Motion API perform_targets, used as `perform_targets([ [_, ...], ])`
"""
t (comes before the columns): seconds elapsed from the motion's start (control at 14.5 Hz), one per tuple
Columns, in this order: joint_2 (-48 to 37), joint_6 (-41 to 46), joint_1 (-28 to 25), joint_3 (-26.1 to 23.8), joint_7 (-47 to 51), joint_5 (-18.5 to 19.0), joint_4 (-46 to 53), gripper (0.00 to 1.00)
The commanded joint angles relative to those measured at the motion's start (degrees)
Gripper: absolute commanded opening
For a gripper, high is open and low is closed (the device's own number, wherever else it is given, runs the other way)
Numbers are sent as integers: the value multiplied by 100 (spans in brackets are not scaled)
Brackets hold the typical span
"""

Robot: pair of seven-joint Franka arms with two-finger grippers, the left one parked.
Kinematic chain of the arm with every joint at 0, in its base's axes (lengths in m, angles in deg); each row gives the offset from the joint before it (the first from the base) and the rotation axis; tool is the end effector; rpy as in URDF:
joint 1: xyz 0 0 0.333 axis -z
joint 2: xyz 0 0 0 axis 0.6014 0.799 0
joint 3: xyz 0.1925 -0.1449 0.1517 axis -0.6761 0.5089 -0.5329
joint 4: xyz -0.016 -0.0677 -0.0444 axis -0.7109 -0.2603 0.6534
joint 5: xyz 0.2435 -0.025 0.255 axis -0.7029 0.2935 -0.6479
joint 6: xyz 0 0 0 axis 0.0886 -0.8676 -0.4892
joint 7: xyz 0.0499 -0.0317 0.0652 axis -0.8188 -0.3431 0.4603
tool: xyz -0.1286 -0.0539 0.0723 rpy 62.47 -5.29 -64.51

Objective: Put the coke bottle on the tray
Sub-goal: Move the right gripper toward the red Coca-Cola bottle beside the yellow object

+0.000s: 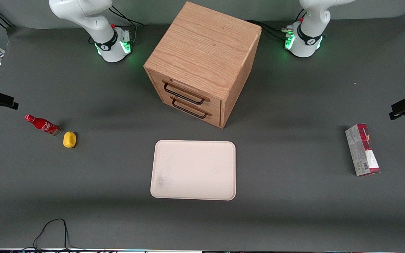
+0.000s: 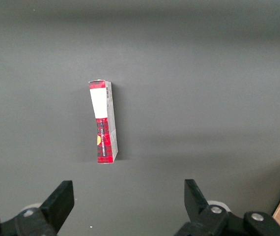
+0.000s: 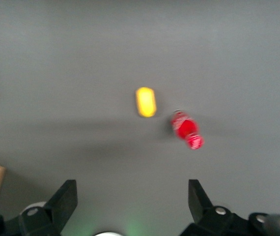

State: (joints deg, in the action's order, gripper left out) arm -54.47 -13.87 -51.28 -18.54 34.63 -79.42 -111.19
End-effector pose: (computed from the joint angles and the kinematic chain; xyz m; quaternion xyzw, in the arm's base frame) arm 0.4954 -0.1575 0.4698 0.9980 -0.0139 -0.0602 0.0120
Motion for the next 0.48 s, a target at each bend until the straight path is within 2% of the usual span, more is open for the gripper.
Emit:
perform_targets([
  [0.0,-349,-1277,-63,630,-870,64,-1388,100],
  [0.28,-473,-3290,-54,1158,-1398,38,-3042,100],
  [0.41,-386,-3821,-46,1212,-1514,-50,-3387,100],
])
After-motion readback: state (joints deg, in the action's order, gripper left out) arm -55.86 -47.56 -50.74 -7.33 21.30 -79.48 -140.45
